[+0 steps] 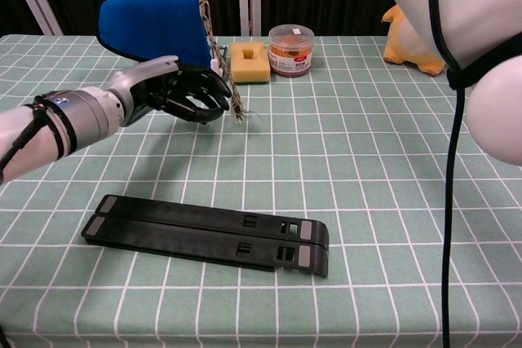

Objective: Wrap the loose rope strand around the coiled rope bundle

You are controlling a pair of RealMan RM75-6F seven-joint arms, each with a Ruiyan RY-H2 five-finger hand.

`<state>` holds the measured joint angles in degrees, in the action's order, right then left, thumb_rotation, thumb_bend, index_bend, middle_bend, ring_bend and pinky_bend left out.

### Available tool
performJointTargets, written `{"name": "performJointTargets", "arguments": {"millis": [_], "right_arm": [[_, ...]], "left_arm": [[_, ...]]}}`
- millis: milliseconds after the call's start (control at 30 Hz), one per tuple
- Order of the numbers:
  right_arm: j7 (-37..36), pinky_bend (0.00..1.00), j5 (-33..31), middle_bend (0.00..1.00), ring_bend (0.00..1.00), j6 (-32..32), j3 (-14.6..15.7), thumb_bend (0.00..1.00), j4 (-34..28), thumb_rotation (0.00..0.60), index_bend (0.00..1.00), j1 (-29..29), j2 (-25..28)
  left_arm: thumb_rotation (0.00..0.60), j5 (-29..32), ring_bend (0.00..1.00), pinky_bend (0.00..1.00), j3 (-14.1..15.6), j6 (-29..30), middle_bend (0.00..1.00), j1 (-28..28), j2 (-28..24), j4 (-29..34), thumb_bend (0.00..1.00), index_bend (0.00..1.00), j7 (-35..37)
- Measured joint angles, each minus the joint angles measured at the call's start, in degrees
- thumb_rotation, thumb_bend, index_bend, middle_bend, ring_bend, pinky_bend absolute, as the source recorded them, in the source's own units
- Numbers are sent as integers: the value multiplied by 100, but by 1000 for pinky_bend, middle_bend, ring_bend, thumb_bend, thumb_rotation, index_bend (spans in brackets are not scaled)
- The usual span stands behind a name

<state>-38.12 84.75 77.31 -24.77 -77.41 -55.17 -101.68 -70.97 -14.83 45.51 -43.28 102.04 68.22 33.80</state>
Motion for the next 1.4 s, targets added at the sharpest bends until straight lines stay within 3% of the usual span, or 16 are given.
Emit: {"name": "performJointTargets", "arguments": {"millis": [767,1400], "right_arm": [[-31,840,-18,702,615,-19,4,677,59,600,888,-7,-39],[-64,840,-21,702,615,6,-2,676,75,600,888,18,-19]], "left_arm": [[600,103,392,463,-72,-83,475,-61,223,-224,343,496,-157],[600,116,611,664,-94,-3,733,-28,250,-235,434,740,-264]]}}
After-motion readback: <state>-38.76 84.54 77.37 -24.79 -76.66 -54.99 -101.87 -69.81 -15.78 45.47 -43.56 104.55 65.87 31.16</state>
